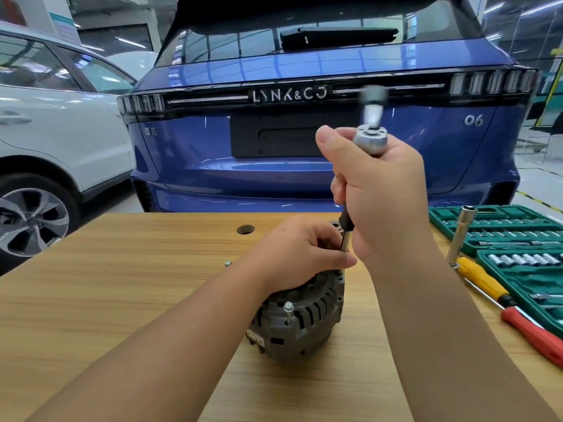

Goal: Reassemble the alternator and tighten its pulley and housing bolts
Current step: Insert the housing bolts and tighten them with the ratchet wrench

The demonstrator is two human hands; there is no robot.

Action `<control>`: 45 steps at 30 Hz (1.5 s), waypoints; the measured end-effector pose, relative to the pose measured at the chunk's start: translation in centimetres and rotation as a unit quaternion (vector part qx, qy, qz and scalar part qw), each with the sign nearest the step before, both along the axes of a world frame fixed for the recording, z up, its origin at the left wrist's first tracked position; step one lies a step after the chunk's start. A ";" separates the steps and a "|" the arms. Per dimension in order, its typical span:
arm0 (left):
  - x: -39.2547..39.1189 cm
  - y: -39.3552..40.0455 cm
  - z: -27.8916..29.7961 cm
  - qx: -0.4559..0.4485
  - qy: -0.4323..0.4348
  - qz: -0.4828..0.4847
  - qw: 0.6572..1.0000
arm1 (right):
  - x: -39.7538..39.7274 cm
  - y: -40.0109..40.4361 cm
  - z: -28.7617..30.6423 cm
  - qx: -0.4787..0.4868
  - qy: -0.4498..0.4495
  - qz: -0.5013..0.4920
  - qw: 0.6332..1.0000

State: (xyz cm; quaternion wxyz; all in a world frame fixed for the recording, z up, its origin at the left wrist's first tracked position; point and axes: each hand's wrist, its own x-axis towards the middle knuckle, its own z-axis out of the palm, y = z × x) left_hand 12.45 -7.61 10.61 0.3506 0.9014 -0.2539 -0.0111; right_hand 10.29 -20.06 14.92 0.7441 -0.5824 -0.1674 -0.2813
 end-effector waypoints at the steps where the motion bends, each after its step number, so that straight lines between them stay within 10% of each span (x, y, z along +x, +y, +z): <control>1: -0.1 0.0 0.1 0.000 0.003 0.003 1.000 | 0.0 -0.1 0.0 0.004 0.005 0.030 1.000; 5: -0.1 0.0 0.0 -0.015 0.004 -0.002 1.000 | -0.1 -0.1 -0.3 -0.019 -0.071 0.184 0.980; 11: -0.9 0.7 0.1 -0.069 -0.010 0.002 0.998 | 0.3 1.2 -0.8 -0.051 -0.159 0.120 0.979; 18: -1.3 -0.2 0.9 -0.019 0.000 -0.014 1.000 | 0.6 -0.2 -0.2 0.058 -0.033 0.303 0.951; 29: -0.5 -0.2 0.4 0.005 0.007 0.005 1.000 | 0.0 0.4 -0.1 0.012 -0.013 -0.009 1.000; 45: -0.1 0.1 0.1 -0.013 0.019 0.020 1.000 | 0.2 0.0 0.2 -0.003 -0.062 0.187 0.980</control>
